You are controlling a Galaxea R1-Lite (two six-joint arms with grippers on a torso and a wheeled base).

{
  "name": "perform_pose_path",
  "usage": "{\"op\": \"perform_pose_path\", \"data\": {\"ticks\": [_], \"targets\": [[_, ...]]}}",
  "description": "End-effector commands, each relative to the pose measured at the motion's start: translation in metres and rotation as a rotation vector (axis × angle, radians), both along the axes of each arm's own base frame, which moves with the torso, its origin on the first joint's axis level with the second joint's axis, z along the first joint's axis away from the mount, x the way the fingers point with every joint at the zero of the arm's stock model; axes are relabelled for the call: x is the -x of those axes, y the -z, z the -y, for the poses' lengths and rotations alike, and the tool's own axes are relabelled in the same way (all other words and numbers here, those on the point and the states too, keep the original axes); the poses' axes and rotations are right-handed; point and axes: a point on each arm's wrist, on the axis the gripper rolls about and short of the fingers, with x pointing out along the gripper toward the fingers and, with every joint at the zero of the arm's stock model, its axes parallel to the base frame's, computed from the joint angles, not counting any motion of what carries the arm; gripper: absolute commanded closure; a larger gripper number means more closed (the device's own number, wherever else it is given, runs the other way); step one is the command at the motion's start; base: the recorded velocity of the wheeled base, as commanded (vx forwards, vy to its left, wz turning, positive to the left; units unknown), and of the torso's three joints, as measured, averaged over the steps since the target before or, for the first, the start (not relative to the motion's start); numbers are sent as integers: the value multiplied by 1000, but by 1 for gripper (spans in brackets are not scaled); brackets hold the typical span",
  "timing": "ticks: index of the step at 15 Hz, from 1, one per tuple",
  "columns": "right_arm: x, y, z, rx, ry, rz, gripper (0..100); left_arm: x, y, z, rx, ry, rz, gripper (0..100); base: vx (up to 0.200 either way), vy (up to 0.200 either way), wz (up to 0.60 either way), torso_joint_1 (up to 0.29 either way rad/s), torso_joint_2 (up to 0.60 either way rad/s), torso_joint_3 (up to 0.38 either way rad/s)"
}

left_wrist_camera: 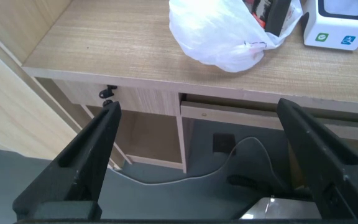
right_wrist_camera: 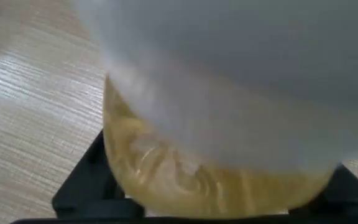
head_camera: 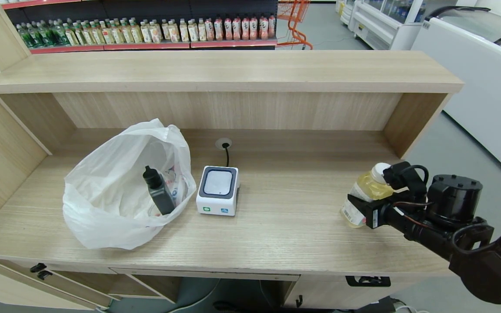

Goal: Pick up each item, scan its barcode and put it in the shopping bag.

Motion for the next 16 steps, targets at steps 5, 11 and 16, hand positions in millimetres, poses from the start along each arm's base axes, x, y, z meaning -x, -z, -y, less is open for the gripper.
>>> {"op": "perform_pose_path", "data": {"ticks": [5,11,16], "targets": [[-7,-4,2,5,12,23,100,0,0,0,0,1,0,0,0,0,0,0,0,0],[34,-140,0,-456,-343,30,100,0,0,0,0,-1,0,0,0,0,0,0,0,0],[83,-151,-36,-515,-667,-171,100,0,0,0,0,1,0,0,0,0,0,0,0,0]]}}
